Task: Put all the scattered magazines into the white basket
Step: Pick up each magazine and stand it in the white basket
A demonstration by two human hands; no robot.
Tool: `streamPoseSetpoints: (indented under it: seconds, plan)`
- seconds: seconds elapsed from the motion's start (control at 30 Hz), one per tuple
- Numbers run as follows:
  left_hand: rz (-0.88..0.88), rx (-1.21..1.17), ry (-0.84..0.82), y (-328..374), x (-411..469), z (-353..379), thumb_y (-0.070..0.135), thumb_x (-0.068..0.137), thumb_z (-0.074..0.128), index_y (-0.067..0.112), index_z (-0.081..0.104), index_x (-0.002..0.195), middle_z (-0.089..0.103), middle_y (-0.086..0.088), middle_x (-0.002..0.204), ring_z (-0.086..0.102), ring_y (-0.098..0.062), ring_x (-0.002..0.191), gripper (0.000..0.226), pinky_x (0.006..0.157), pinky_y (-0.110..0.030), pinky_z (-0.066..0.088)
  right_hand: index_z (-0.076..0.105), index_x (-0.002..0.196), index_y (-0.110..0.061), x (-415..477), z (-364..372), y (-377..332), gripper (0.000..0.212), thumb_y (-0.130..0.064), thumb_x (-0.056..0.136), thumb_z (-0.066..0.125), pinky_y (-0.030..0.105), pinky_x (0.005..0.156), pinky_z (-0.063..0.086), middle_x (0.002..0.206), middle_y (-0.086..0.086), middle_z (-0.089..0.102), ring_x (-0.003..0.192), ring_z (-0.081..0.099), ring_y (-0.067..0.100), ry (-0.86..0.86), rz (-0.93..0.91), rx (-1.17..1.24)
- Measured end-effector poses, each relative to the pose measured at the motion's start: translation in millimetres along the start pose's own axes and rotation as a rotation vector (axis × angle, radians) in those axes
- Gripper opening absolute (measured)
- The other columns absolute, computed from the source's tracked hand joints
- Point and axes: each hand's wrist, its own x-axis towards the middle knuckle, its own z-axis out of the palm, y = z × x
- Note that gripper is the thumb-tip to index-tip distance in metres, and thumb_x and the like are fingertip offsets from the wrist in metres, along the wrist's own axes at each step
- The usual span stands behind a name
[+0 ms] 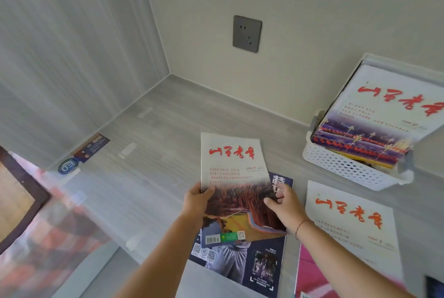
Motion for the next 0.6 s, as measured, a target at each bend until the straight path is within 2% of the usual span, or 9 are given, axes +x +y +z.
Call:
streamPoseSetpoints:
  seconds: [0.1, 0.23, 0.37, 0.47, 0.53, 0.6]
  plan:
    - [0.027, -0.028, -0.159, 11.6, -4.8, 1.2, 0.004, 0.088, 0.058, 0.004, 0.065, 0.106, 0.07, -0.019, 0.105, 0.067, -0.036, 0.092, 0.019, 0.077, -0.045, 0.057, 0.038, 0.133, -0.013, 7.5, -11.5, -6.8, 0.06, -0.02, 0.082, 0.069, 0.036, 0.097, 0.043, 0.116, 0.004, 0.049, 0.109, 0.053, 0.02, -0.012, 0.029, 0.193]
    - [0.092, -0.01, -0.345, 33.4, -10.2, 9.8, 0.006, 0.088, 0.057, 0.005, 0.067, 0.099, 0.074, -0.014, 0.098, 0.072, -0.028, 0.083, 0.015, 0.064, -0.035, 0.059, 0.054, 0.114, -0.011, 13.6, -36.0, -15.0, 0.029, -0.005, 0.086, 0.061, 0.027, 0.077, 0.048, 0.115, 0.011, 0.063, 0.094, 0.06, 0.014, -0.058, 0.04, 0.497]
    - [0.216, 0.119, -0.374, 61.7, -11.0, 32.7, 0.009, 0.093, 0.051, 0.005, 0.067, 0.093, 0.076, -0.001, 0.082, 0.072, -0.014, 0.073, 0.016, 0.059, -0.023, 0.056, 0.064, 0.097, -0.014, 14.7, -72.1, -11.9, 0.019, 0.002, 0.086, 0.058, 0.033, 0.082, 0.053, 0.108, 0.013, 0.069, 0.089, 0.066, 0.017, 0.038, -0.009, 0.532]
    - [0.318, 0.241, -0.405, 87.4, -7.3, 67.2, 0.009, 0.094, 0.049, 0.004, 0.068, 0.1, 0.075, -0.002, 0.089, 0.07, -0.009, 0.072, 0.02, 0.061, -0.022, 0.056, 0.065, 0.088, -0.023, 14.4, -111.1, -11.0, 0.022, -0.002, 0.085, 0.06, 0.034, 0.079, 0.053, 0.101, 0.007, 0.071, 0.089, 0.067, 0.018, 0.156, -0.067, 0.516]
    - [0.383, 0.269, -0.409, 106.3, -4.3, 96.5, 0.007, 0.091, 0.056, 0.011, 0.072, 0.091, 0.074, -0.002, 0.088, 0.07, -0.007, 0.068, 0.017, 0.059, -0.02, 0.056, 0.066, 0.087, -0.024, 15.8, -143.7, -12.2, 0.023, -0.002, 0.085, 0.061, 0.029, 0.076, 0.054, 0.096, 0.002, 0.071, 0.085, 0.068, 0.013, 0.241, -0.125, 0.518]
    - [0.455, 0.281, -0.385, 128.7, -2.5, 130.4, 0.008, 0.085, 0.065, 0.025, 0.073, 0.078, 0.075, 0.009, 0.076, 0.069, -0.003, 0.065, 0.021, 0.06, -0.017, 0.057, 0.067, 0.087, -0.023, 17.7, -178.4, -16.2, 0.024, 0.0, 0.084, 0.061, 0.019, 0.068, 0.055, 0.09, -0.003, 0.072, 0.075, 0.069, 0.002, 0.316, -0.181, 0.526]
